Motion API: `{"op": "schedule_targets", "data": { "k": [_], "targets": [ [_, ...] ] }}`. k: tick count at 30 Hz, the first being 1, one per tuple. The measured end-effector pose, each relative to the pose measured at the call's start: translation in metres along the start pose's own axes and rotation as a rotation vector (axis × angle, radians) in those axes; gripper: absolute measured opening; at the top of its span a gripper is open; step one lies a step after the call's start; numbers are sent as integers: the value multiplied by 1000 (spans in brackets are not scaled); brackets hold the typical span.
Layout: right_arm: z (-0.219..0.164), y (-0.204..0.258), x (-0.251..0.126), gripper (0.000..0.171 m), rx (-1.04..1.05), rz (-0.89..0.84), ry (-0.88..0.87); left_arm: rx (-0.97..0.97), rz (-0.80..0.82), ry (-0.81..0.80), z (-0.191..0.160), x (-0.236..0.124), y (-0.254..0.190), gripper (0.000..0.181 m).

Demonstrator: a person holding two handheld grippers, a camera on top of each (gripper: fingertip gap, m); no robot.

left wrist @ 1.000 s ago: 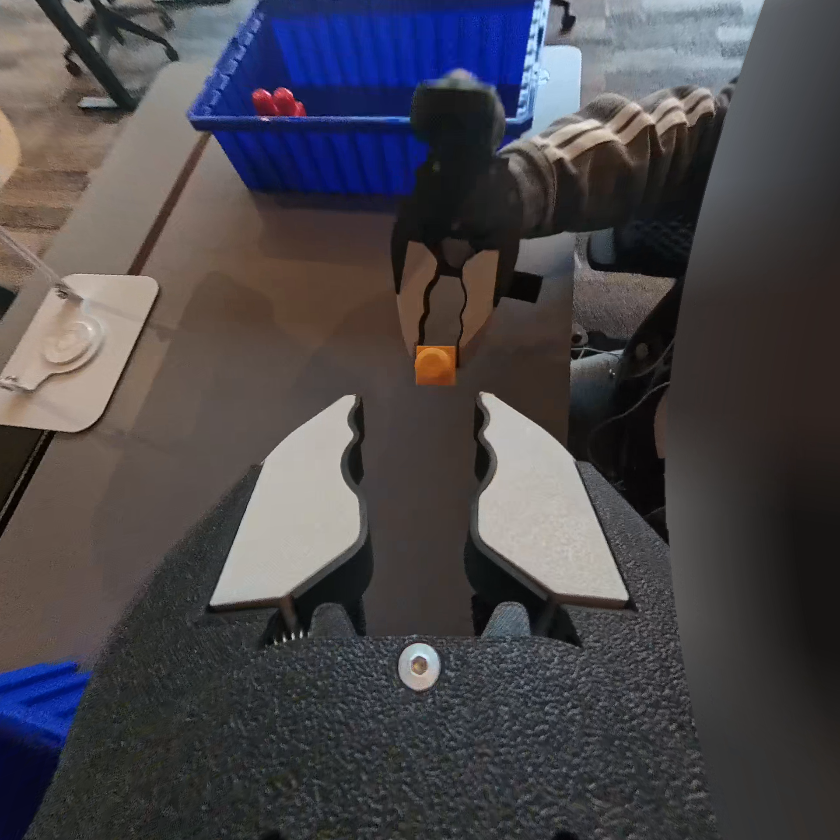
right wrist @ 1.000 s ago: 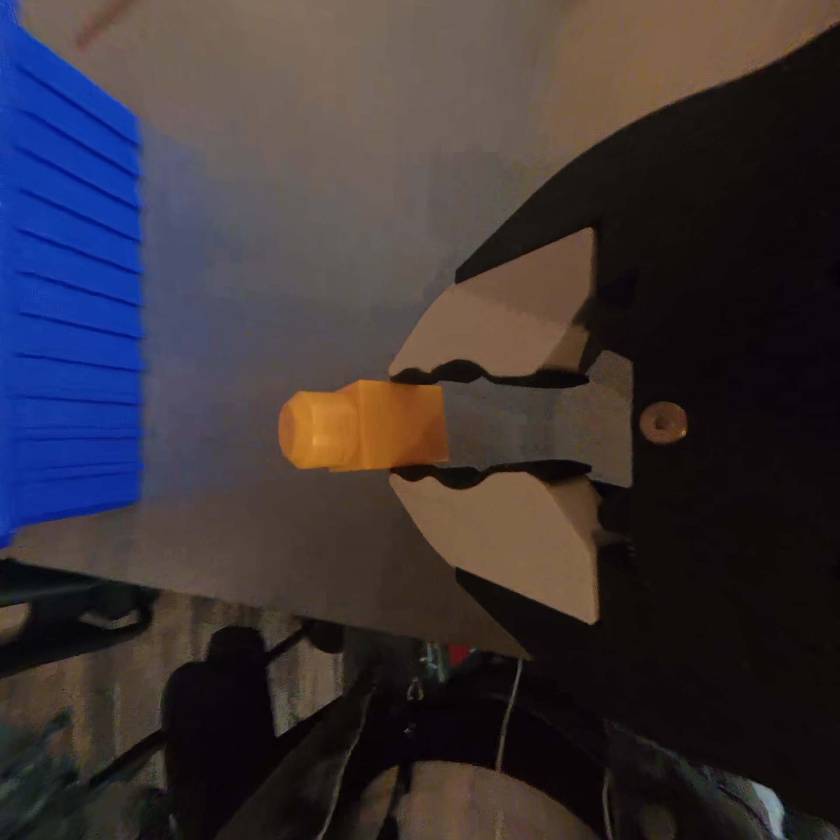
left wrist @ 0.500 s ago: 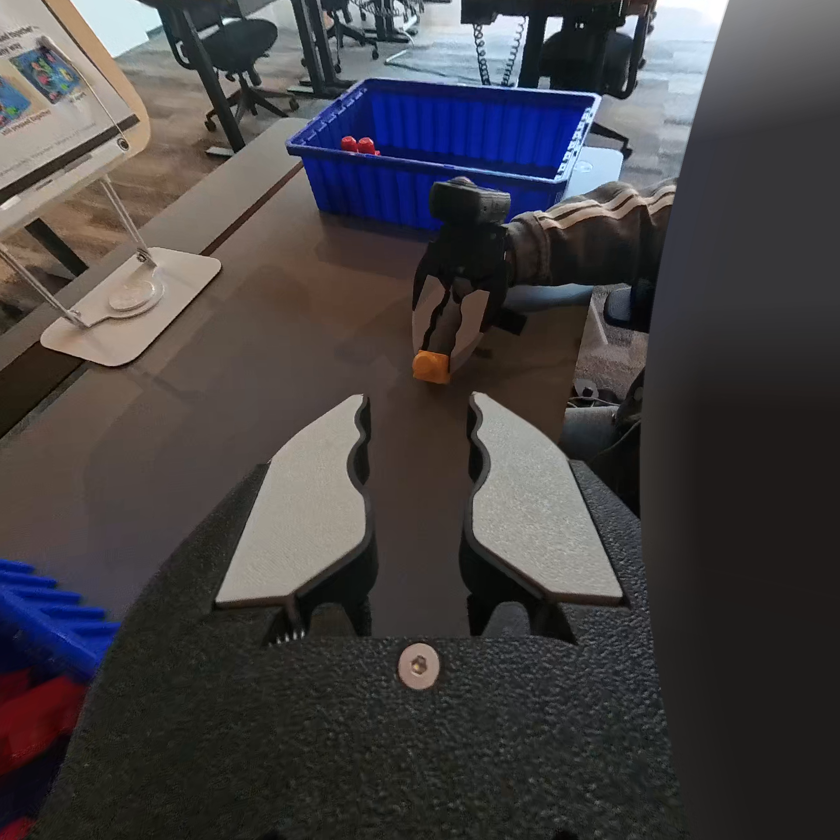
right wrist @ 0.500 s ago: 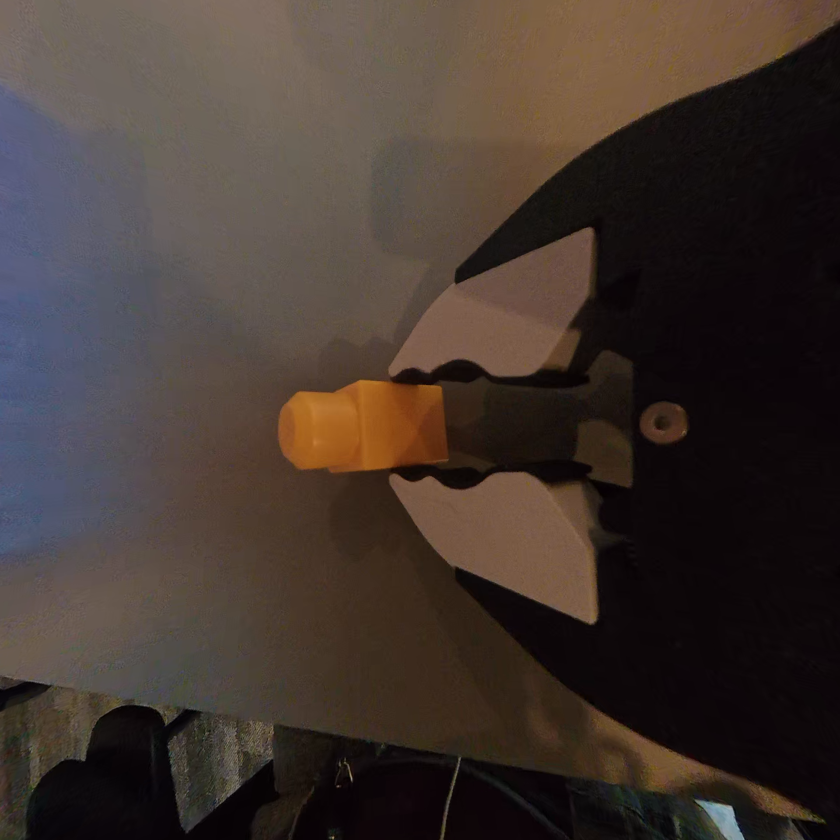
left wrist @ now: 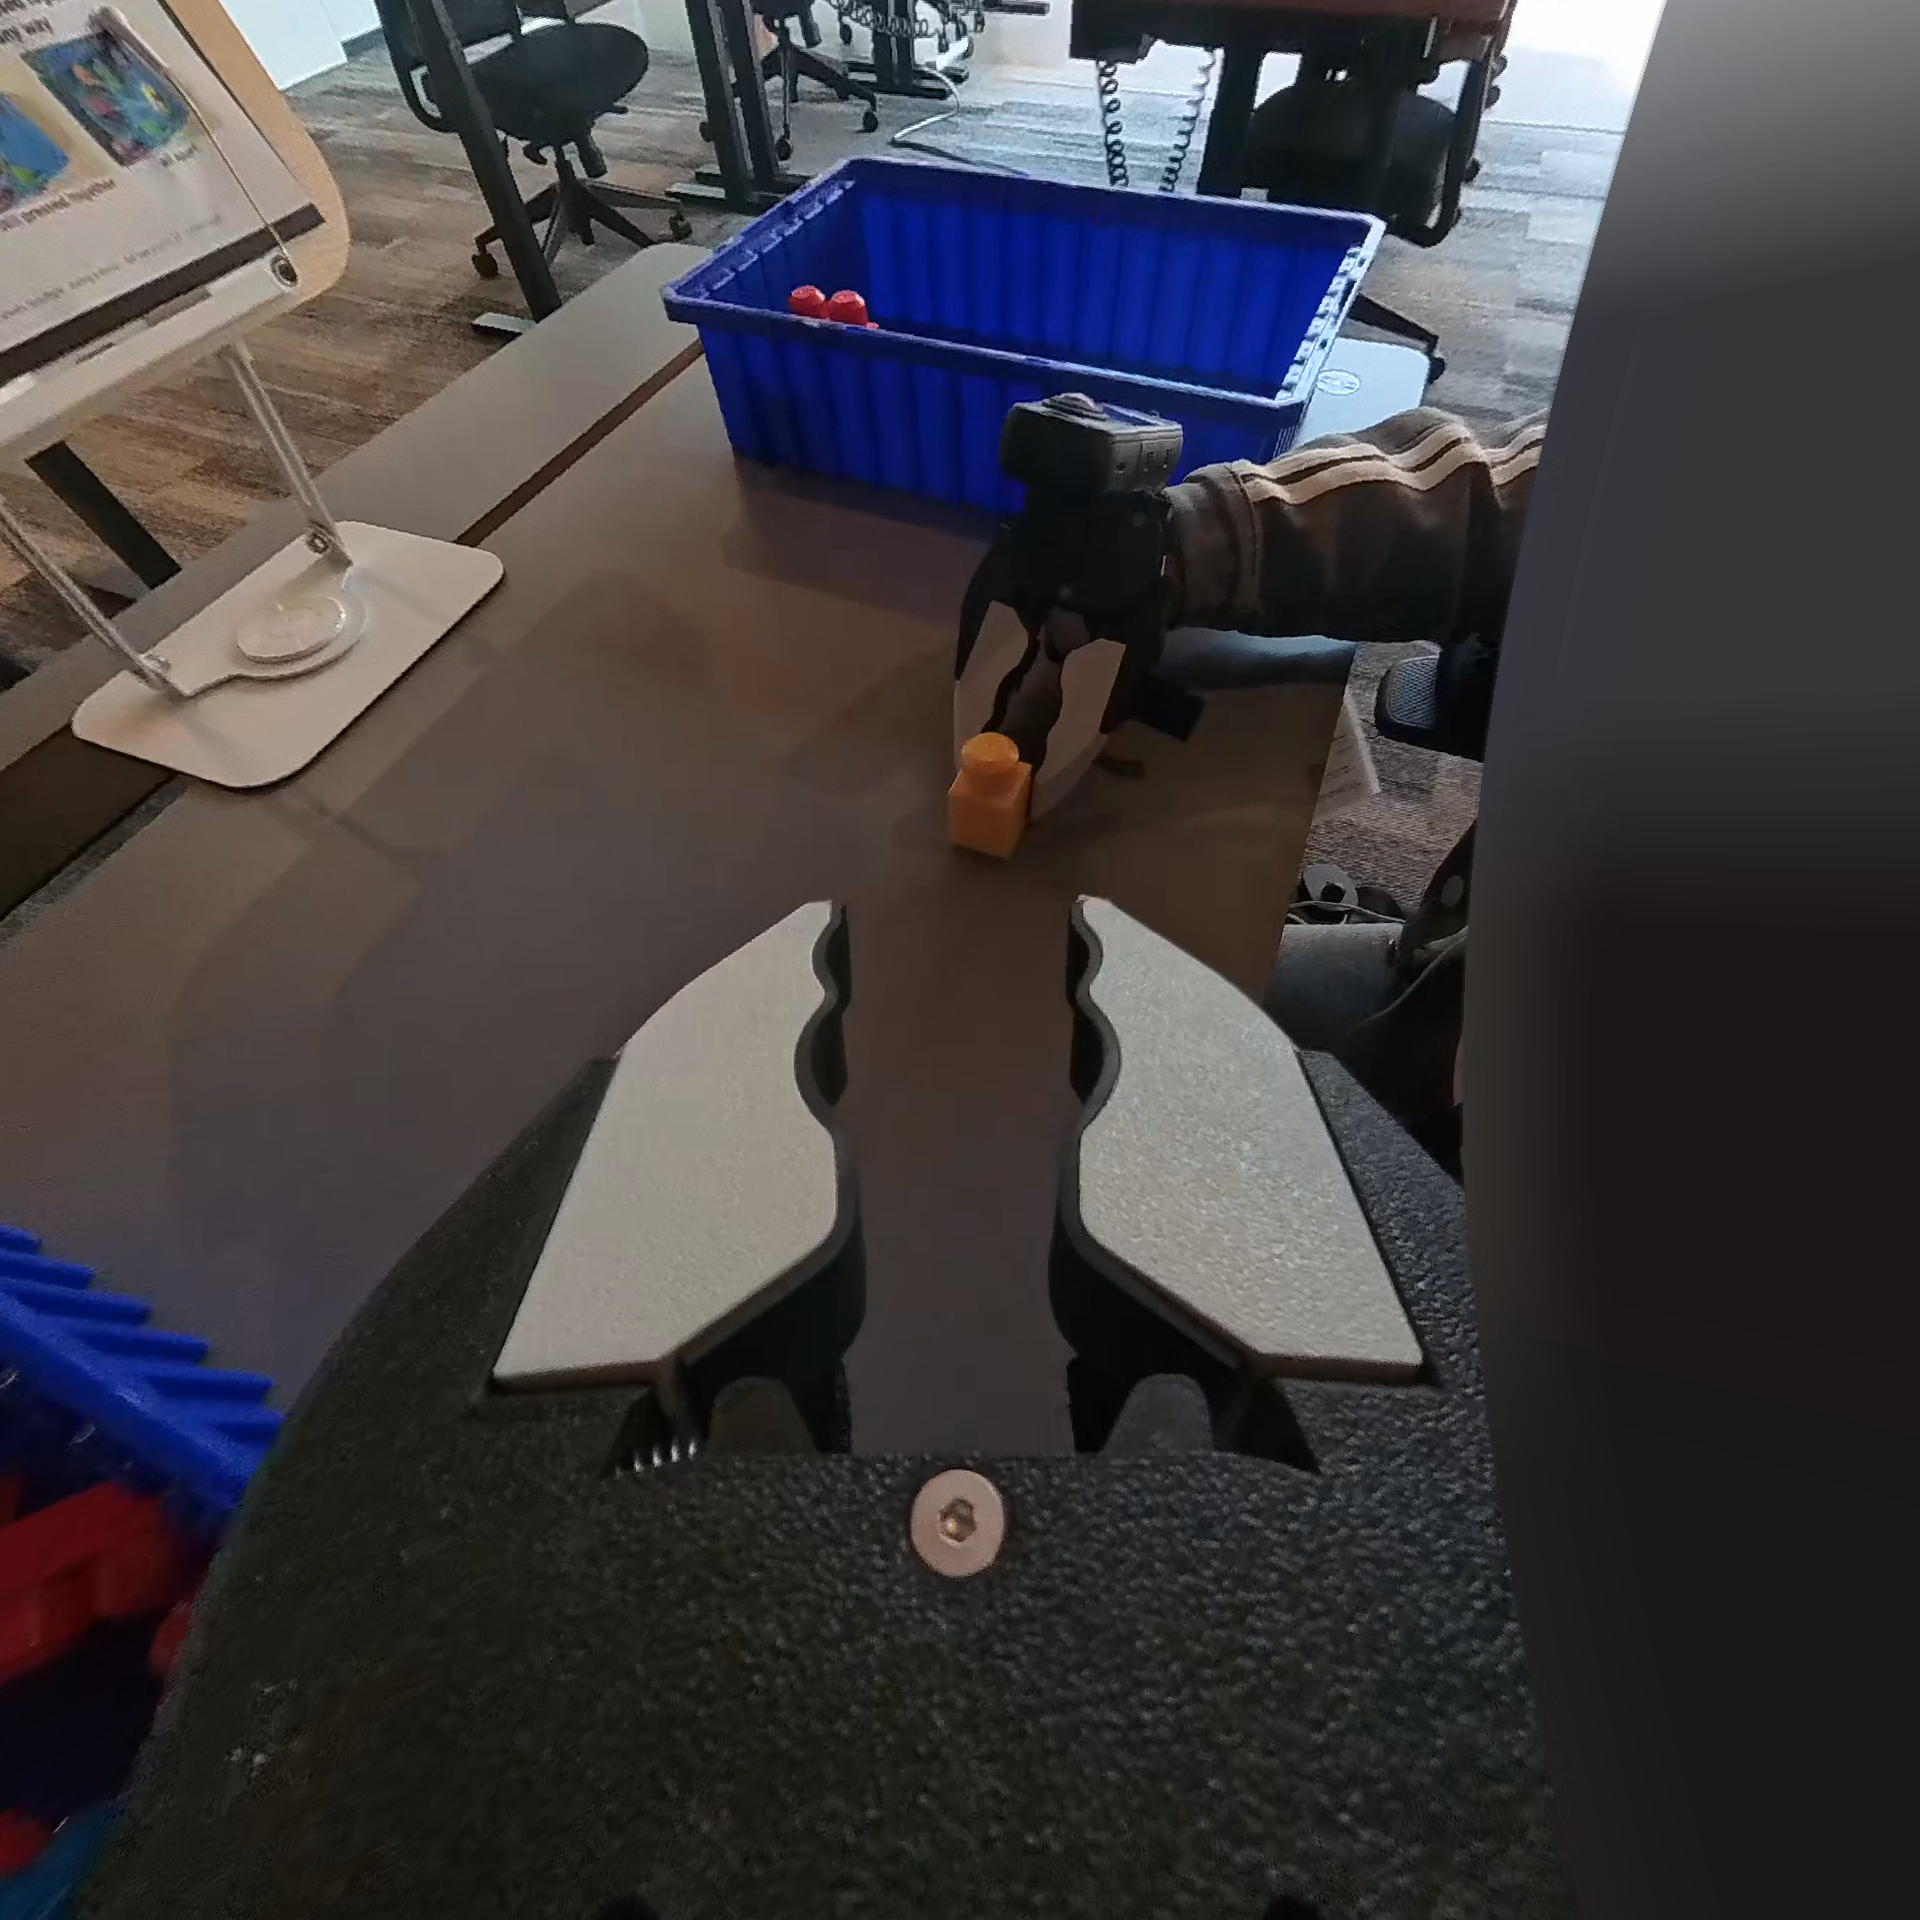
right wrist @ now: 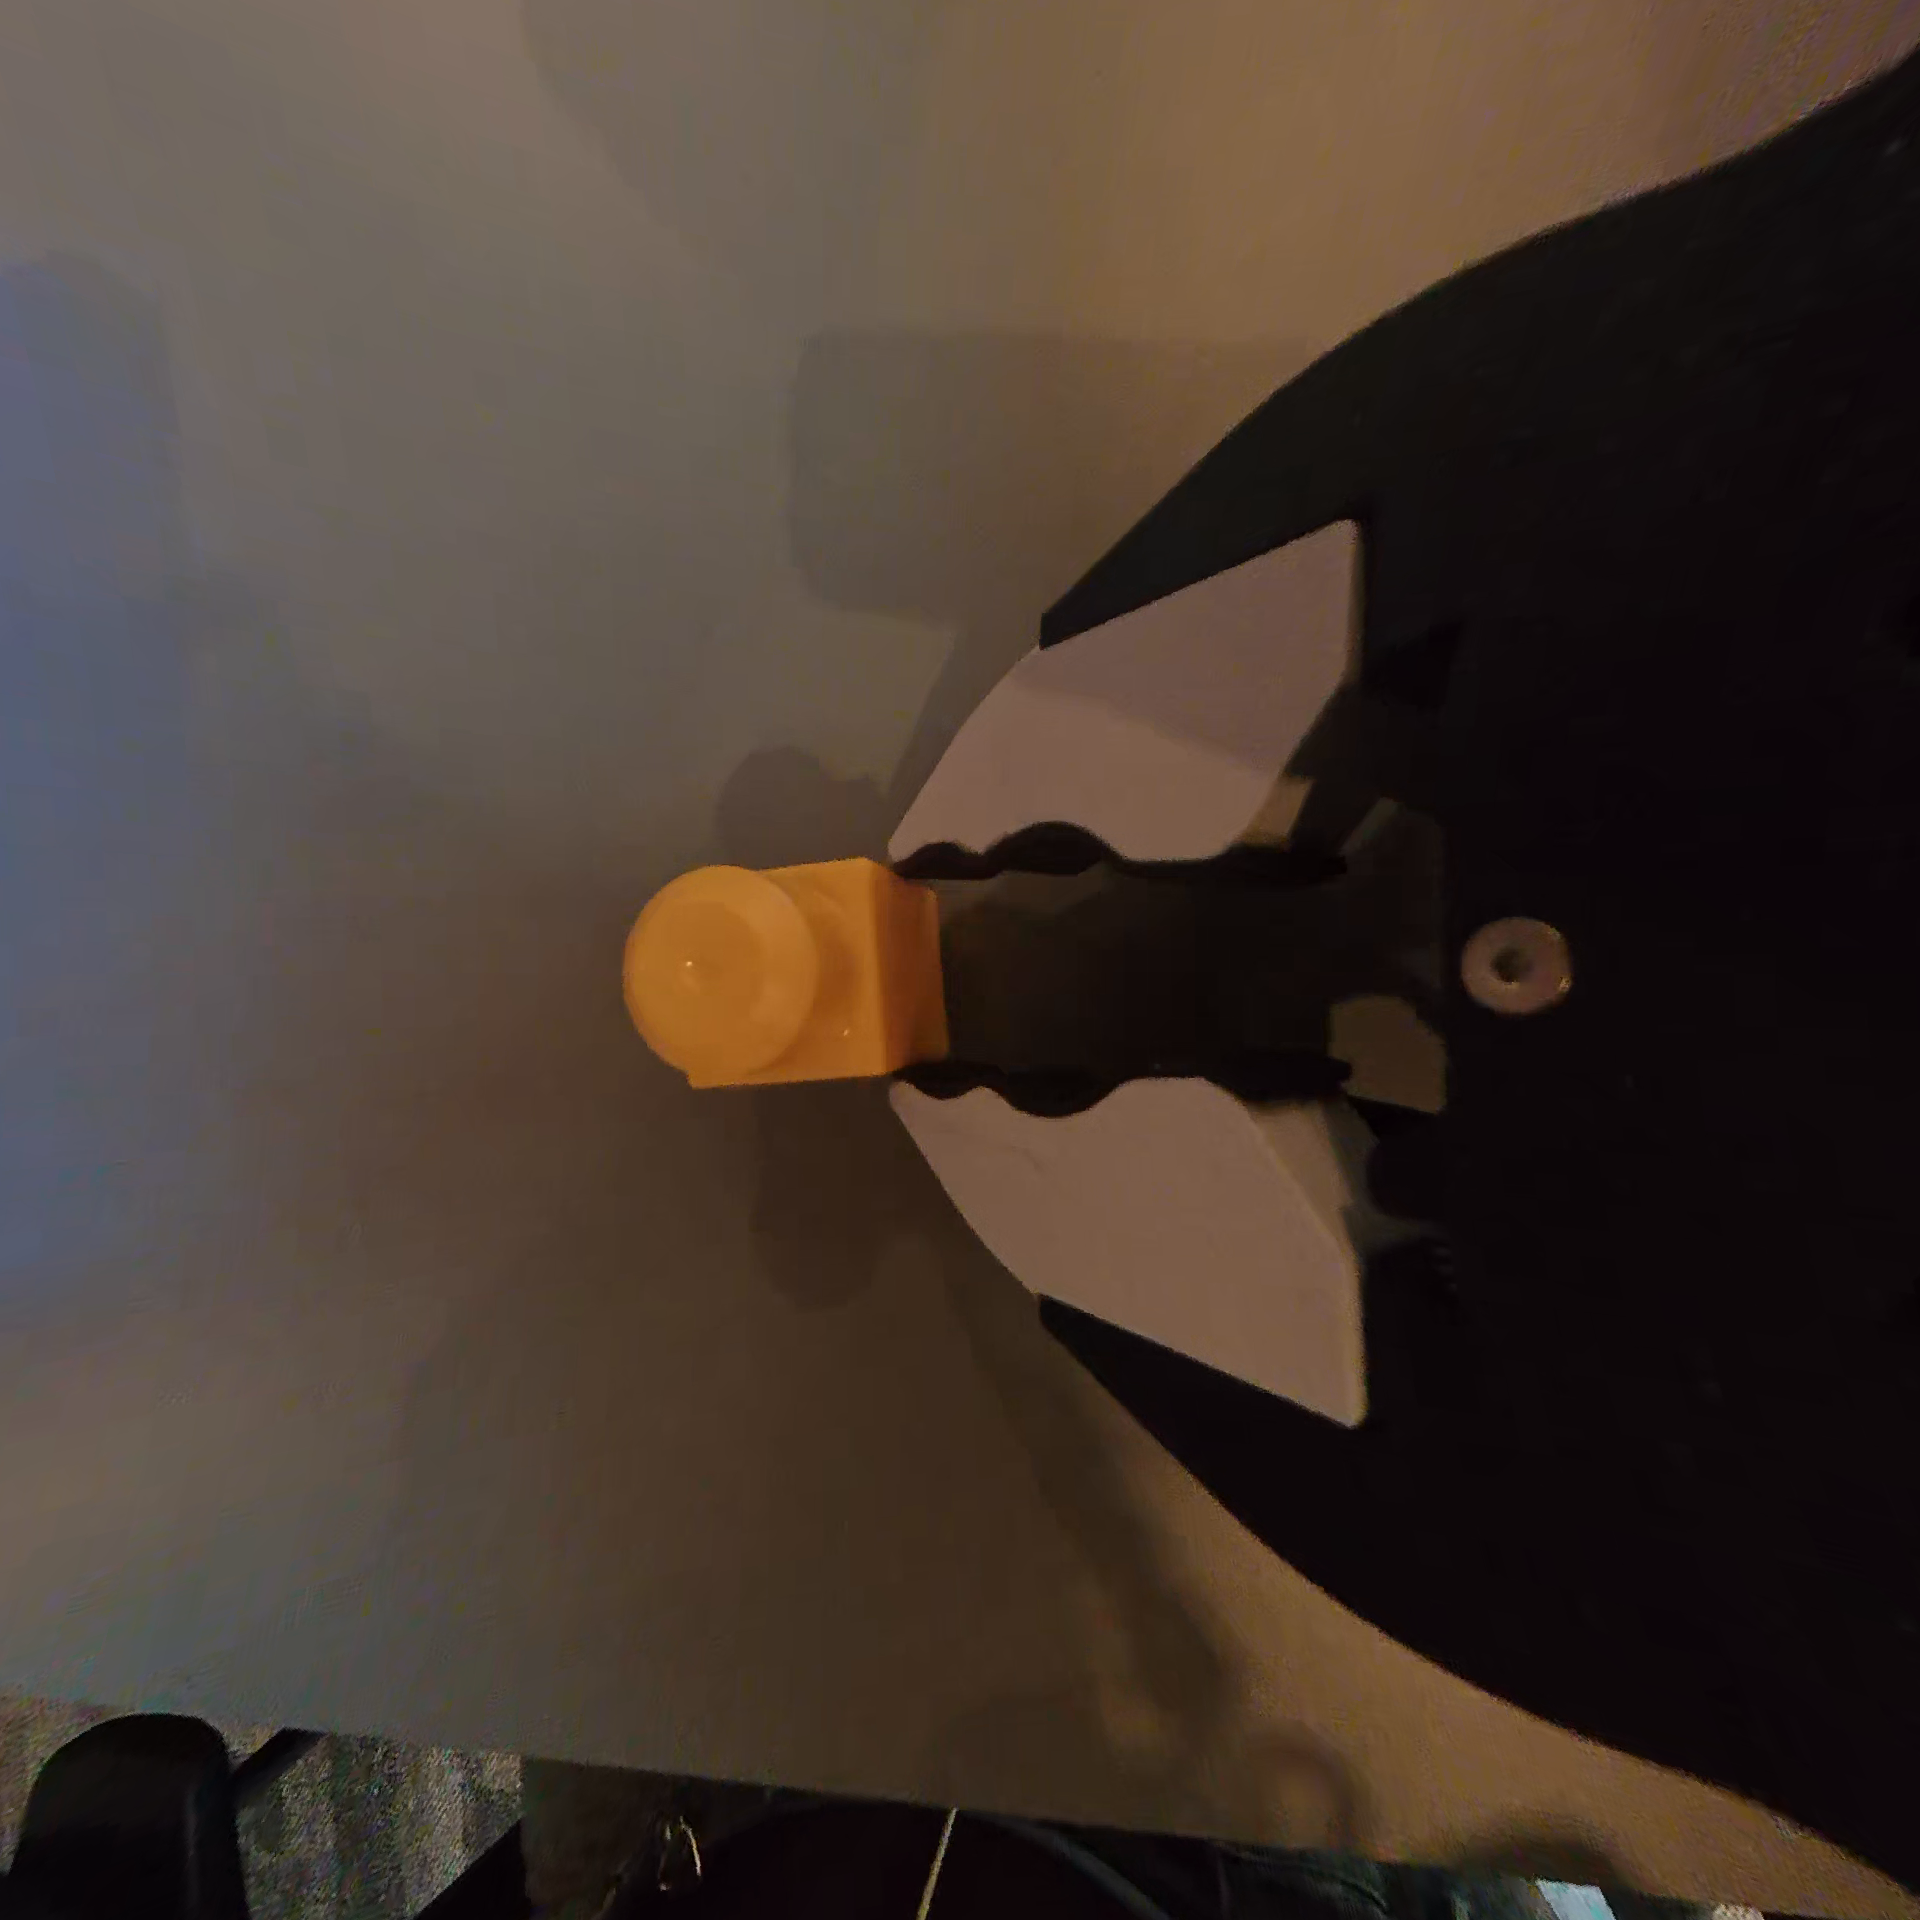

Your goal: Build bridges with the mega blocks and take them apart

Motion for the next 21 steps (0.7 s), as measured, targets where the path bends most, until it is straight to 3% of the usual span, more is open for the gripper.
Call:
{"op": "schedule_targets", "data": {
  "k": [1,4,8,14,17,21],
  "targets": [
    [0,1,-1,38,9,12,0,0,16,12,-1,-3,2,41],
    [-1,4,-5,57,49,33,3,3,98,64,-4,-19,11,46],
    [1,8,-22,60,55,-1,-35,-26,280,128,-12,-59,36,49],
    [17,16,-60,59,29,-116,-146,-87,621,468,-63,-129,105,47],
    [31,22,-79,57,2,-160,-219,-22,615,665,-95,-140,135,42],
    [43,28,-92,56,-20,-190,-267,86,432,881,-137,-130,165,43]
  ]
}}
Point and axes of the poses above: each gripper's, where its closed fingertips meet, x out along the fingers, z out of its top, y = z × x across the jaws, the point moved 4 cm from there along -x, back along the fingers, and after that the axes turned 3 degrees about -y, right-handed, at the moved point
